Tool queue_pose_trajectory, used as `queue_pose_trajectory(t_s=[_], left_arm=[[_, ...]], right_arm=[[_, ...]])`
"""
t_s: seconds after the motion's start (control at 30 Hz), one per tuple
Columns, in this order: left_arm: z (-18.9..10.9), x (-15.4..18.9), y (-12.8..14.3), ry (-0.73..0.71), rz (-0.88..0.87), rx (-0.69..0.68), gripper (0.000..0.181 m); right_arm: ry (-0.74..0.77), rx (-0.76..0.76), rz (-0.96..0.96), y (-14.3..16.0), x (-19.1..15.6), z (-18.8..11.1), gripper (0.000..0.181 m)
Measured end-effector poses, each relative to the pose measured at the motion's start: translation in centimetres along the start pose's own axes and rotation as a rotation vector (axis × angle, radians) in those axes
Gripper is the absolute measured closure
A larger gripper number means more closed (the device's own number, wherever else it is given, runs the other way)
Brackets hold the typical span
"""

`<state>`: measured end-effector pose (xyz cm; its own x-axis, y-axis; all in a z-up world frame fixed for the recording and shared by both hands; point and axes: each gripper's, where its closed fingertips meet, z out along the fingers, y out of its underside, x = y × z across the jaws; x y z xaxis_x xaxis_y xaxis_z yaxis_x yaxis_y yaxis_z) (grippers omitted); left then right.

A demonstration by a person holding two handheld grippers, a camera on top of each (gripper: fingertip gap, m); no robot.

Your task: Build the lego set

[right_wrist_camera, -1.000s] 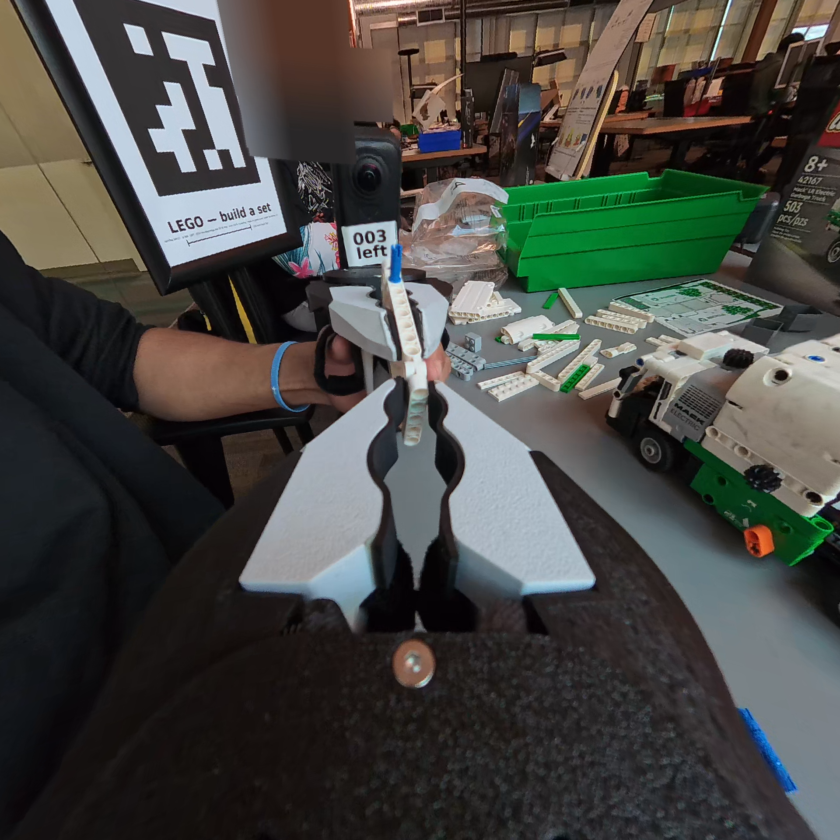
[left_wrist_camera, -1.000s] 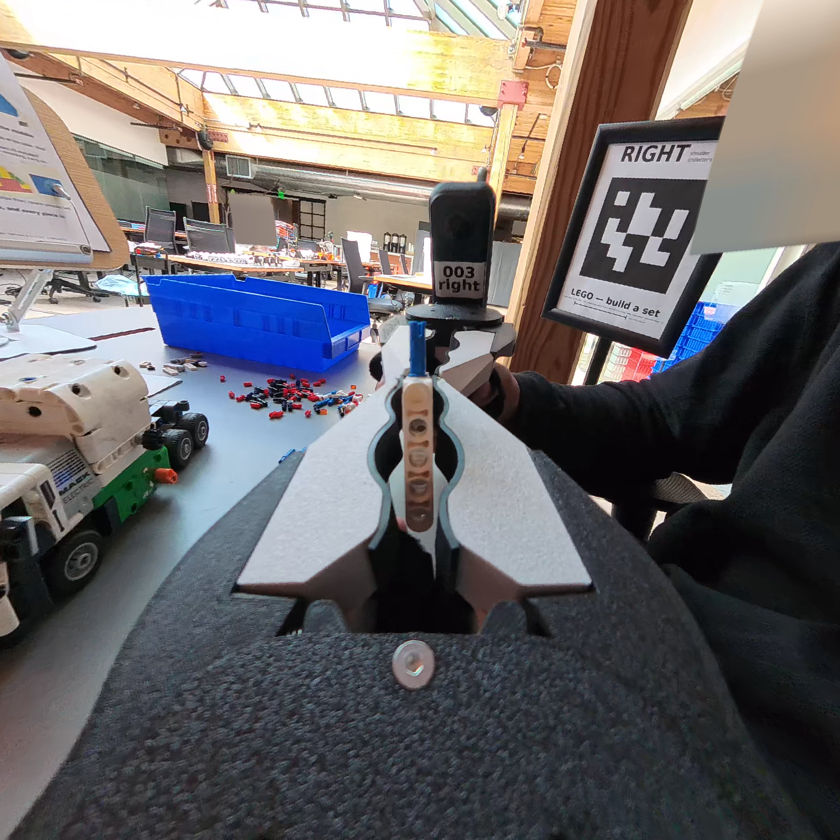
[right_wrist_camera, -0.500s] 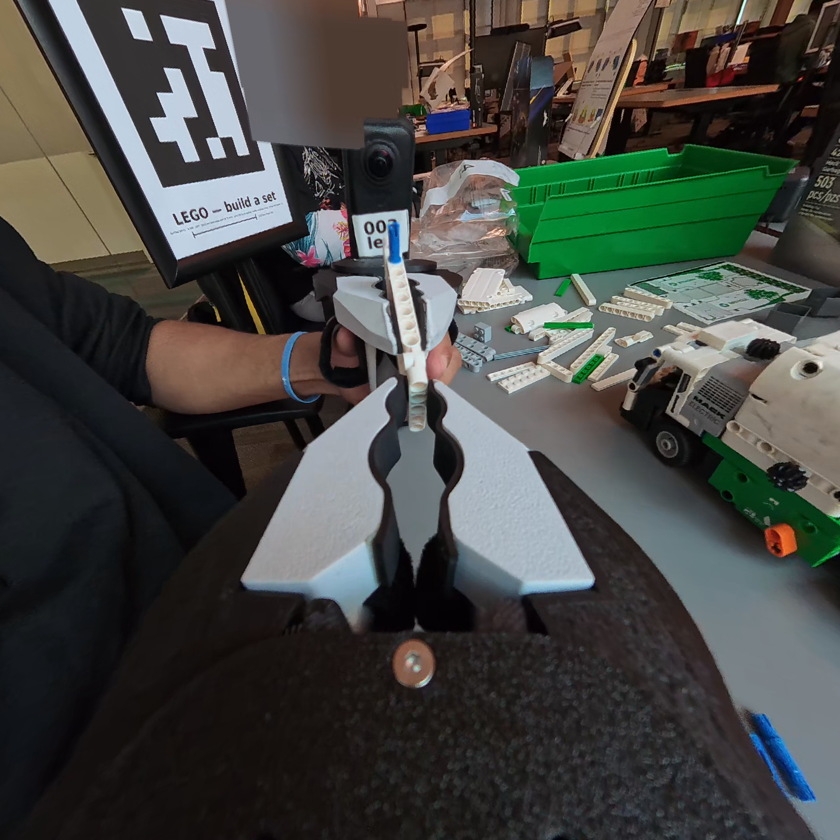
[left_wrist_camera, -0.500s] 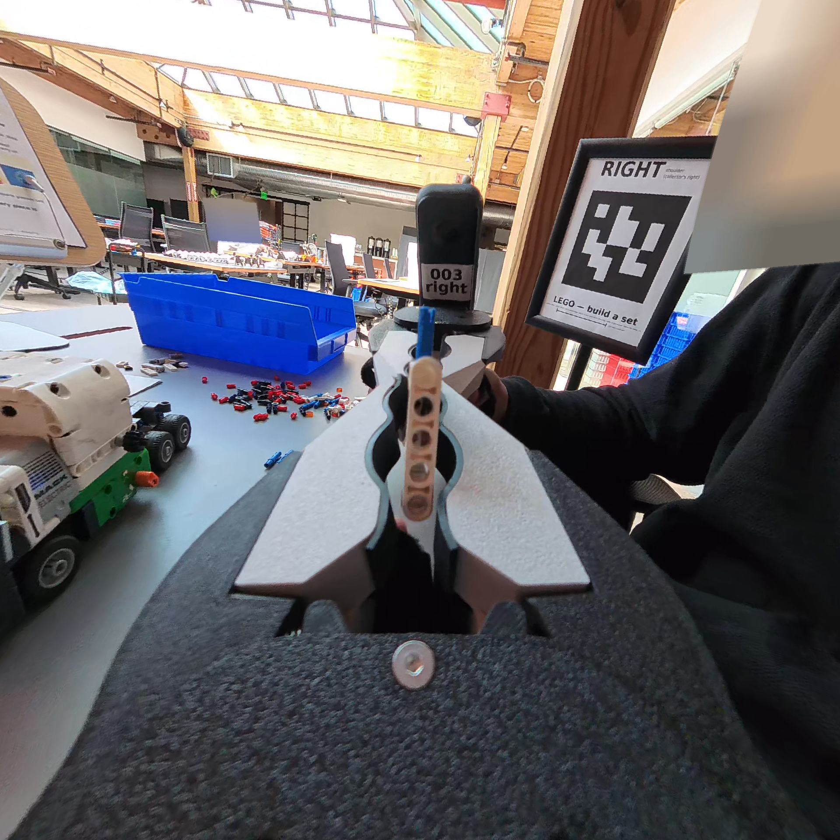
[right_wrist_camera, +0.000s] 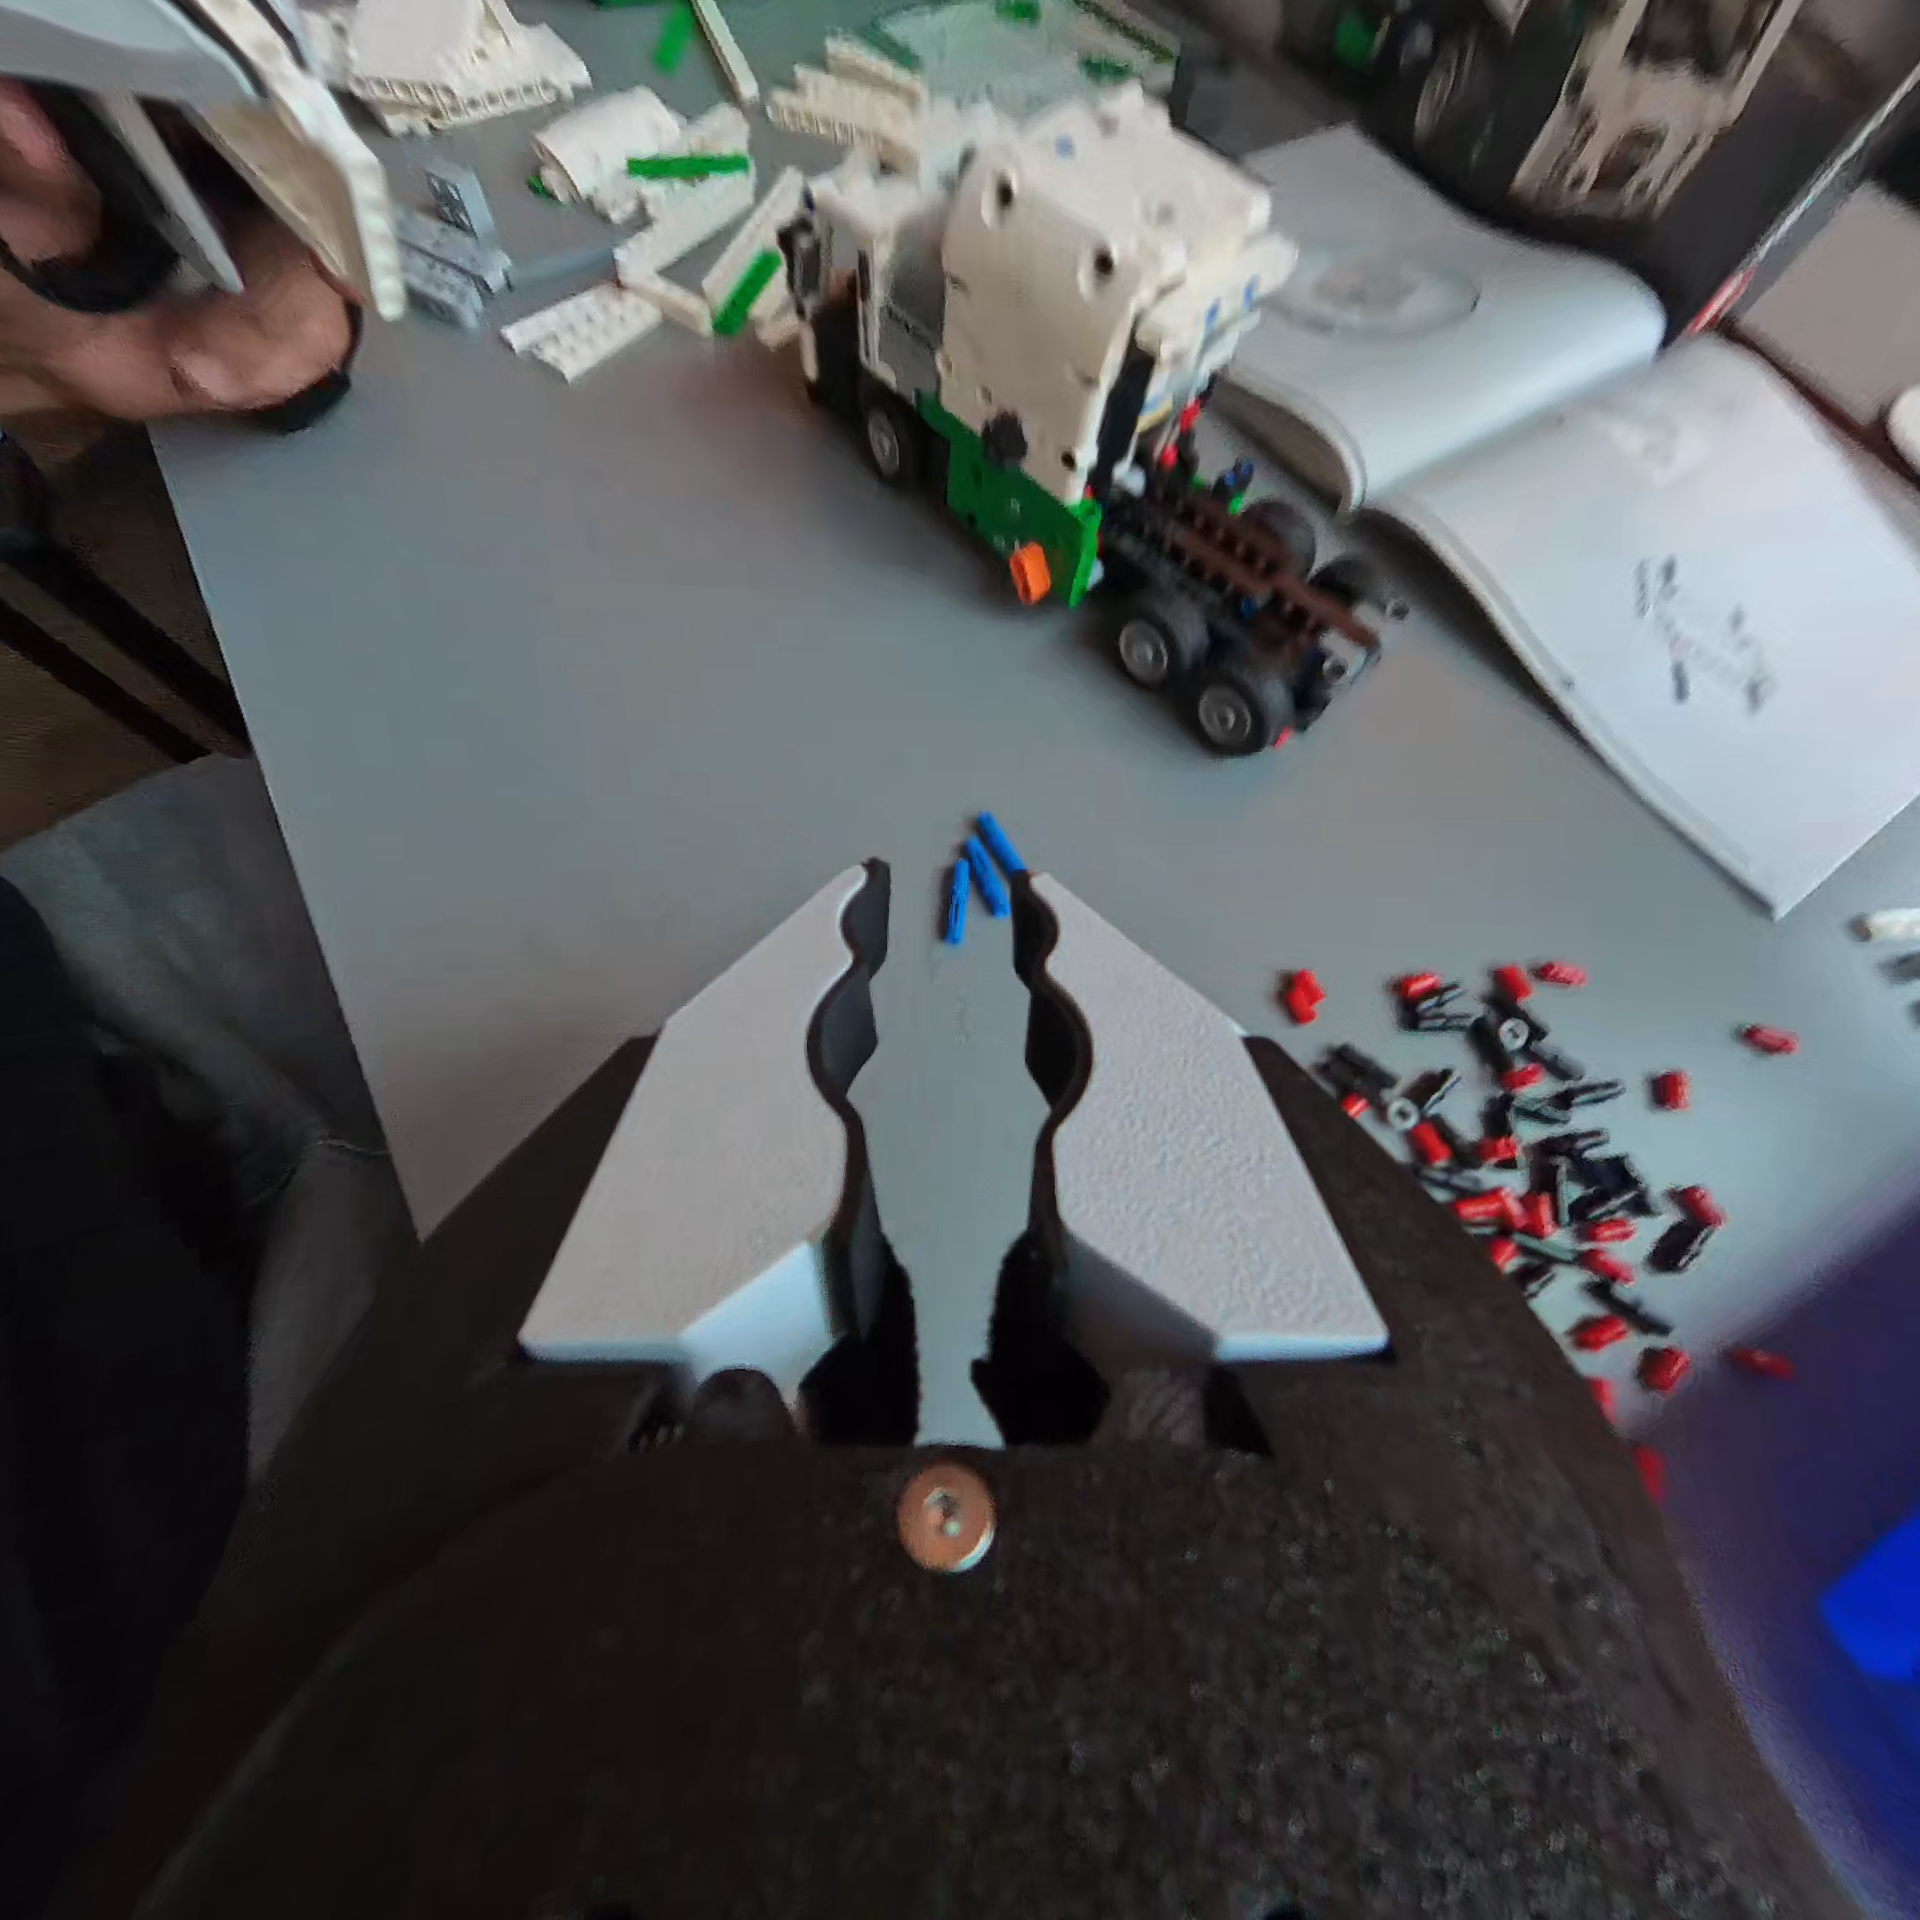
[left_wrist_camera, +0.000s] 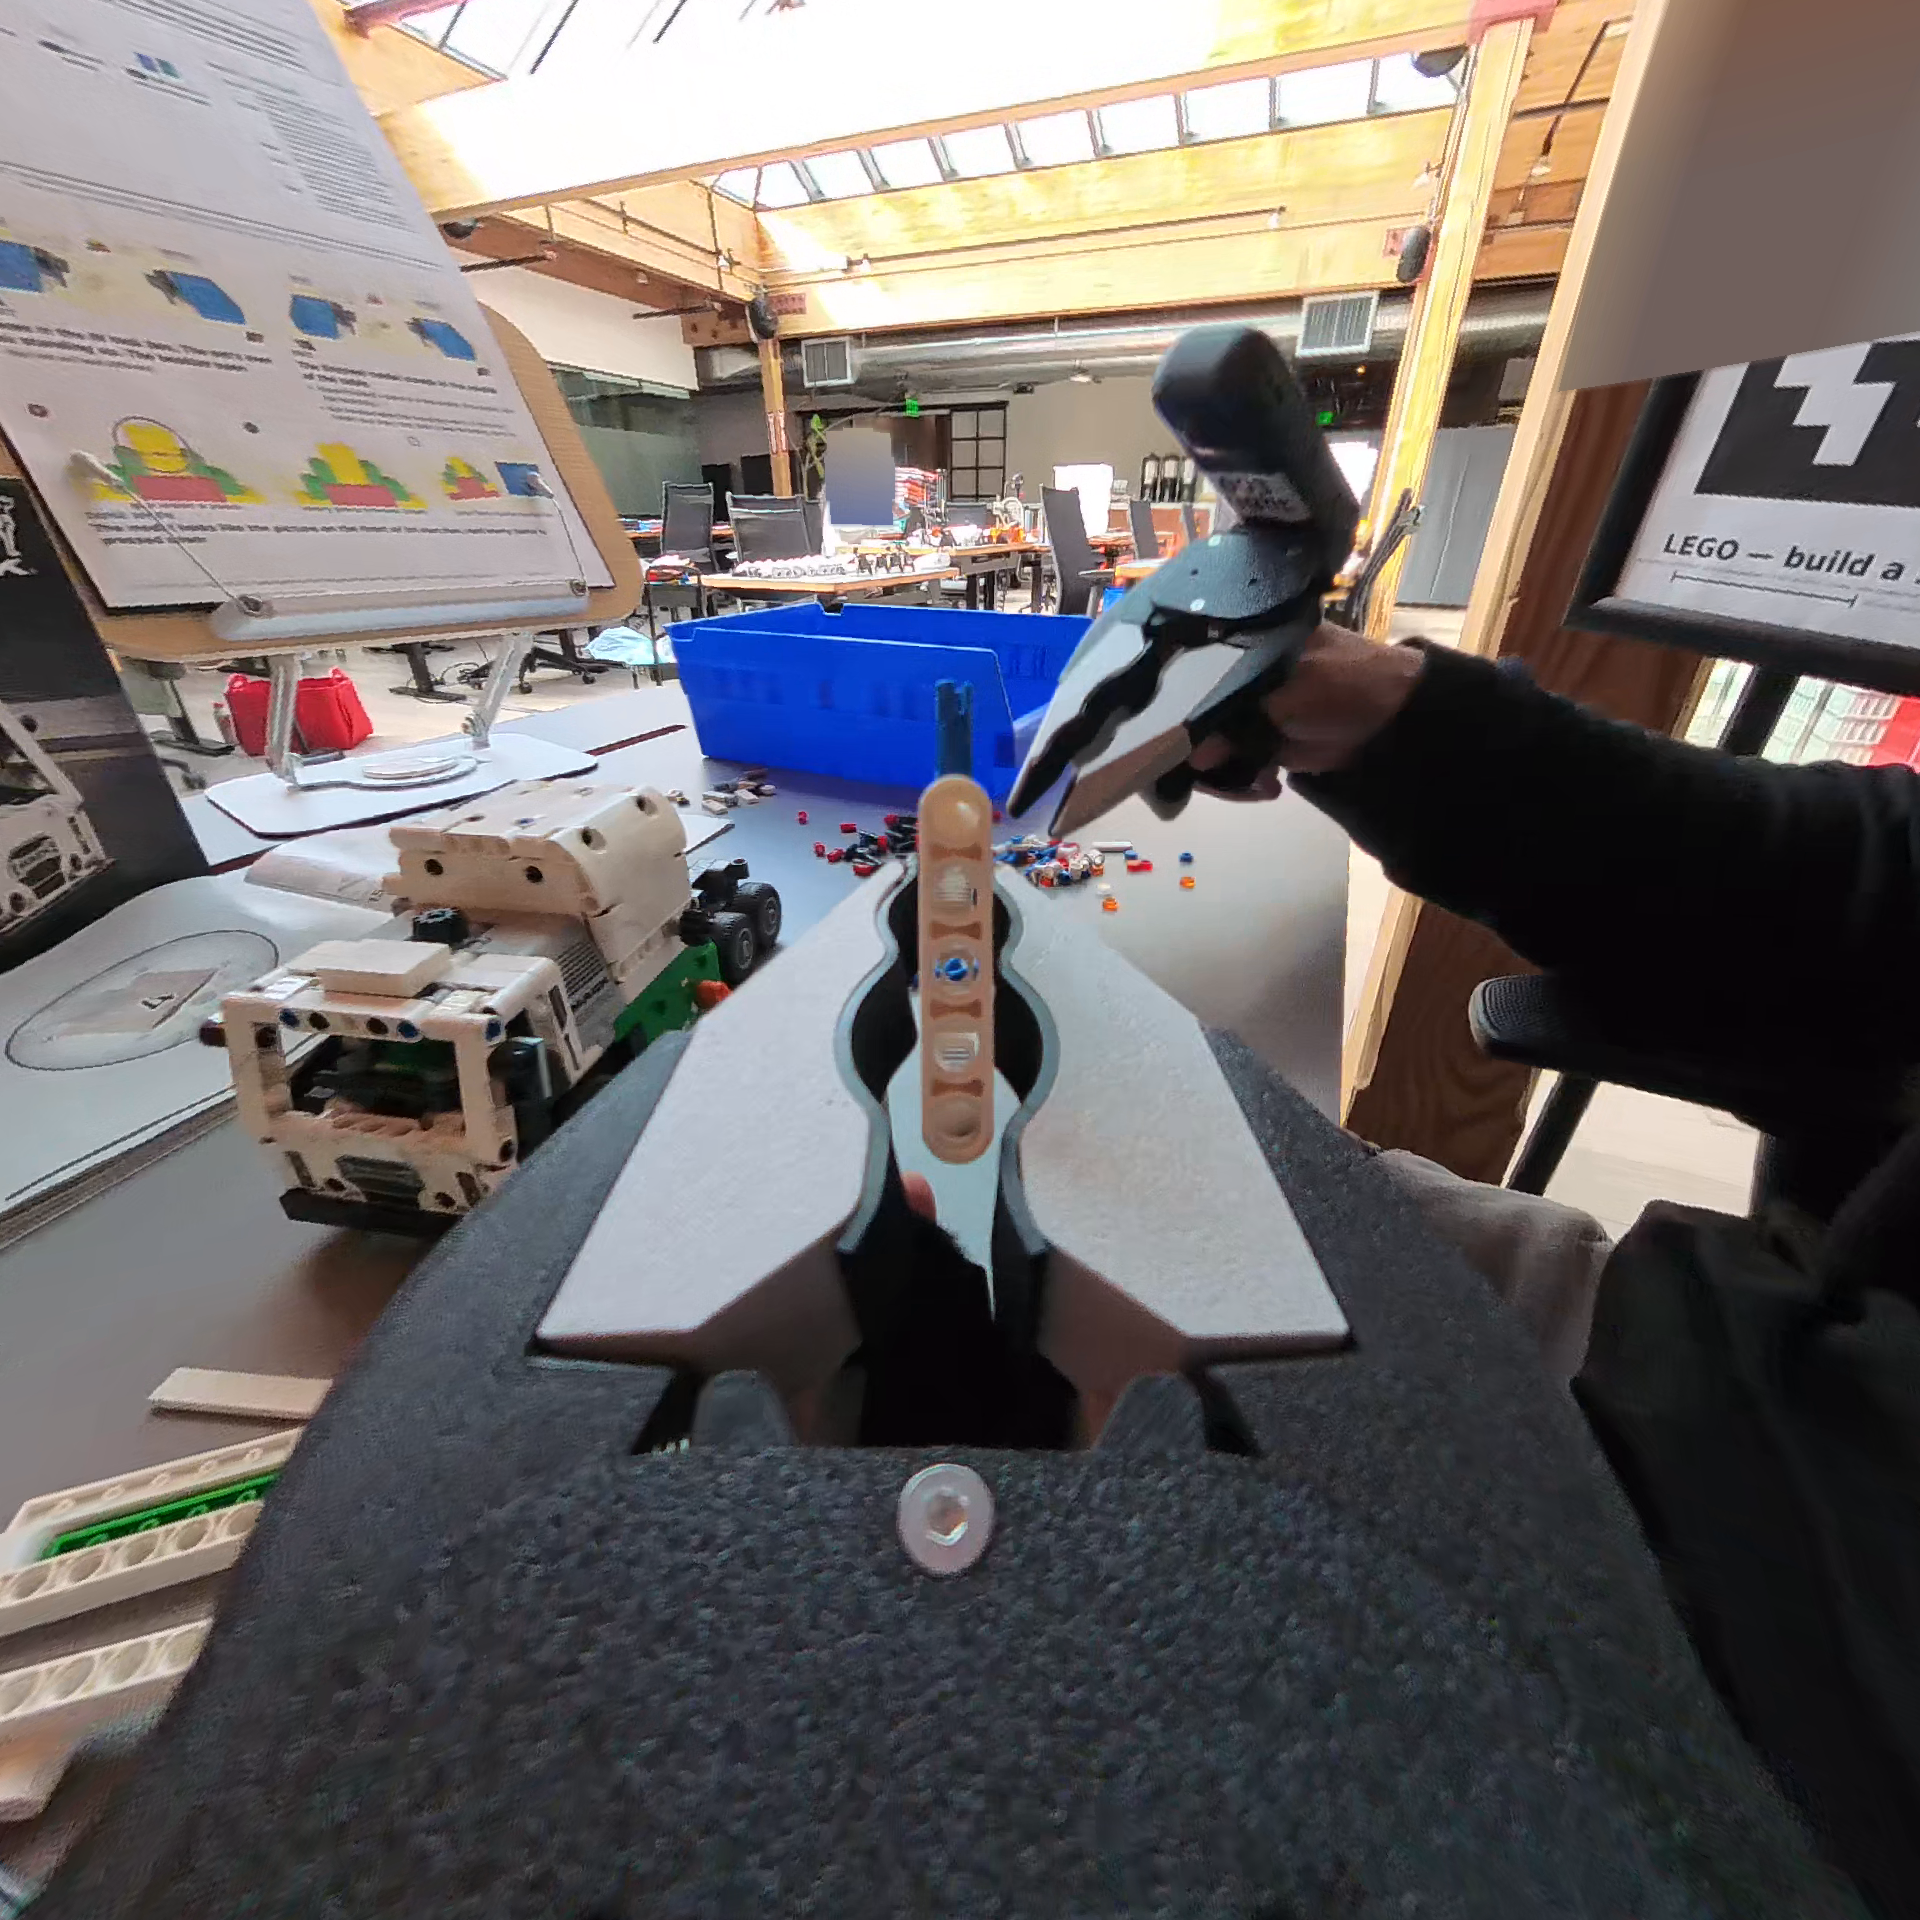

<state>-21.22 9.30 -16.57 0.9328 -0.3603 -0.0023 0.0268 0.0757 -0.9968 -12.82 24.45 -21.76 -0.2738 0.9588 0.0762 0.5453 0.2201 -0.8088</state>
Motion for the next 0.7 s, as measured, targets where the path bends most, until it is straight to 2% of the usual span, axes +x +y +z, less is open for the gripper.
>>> queue_pose_trajectory(t_s=[0.07, 0.17, 0.37, 0.6, 0.7], left_arm=[[-0.1, -0.3, -0.1, -0.003, -0.025, 0.009, 0.175], [0.1, -0.2, 0.2, 0.015, -0.044, -0.01, 0.174], [0.3, -0.1, 0.4, 0.032, -0.055, -0.024, 0.175], [0.3, -0.1, 0.4, 0.046, -0.07, -0.027, 0.175], [0.4, 0.0, 0.5, 0.045, -0.067, -0.034, 0.175]], right_arm=[[-0.055, -0.018, 0.07, 1.4, -0.5, 1.1, 0.158], [-0.017, -0.077, 0.042, 3.2, -0.3, 2.9, 0.161], [-0.013, -0.12, 0.003, 3.8, -0.4, 4.8, 0.168], [-0.025, -0.162, -0.031, 4.4, -0.2, 5.4, 0.178], [-0.061, -0.295, -0.122, 4.8, -0.2, 4.3, 0.178]])
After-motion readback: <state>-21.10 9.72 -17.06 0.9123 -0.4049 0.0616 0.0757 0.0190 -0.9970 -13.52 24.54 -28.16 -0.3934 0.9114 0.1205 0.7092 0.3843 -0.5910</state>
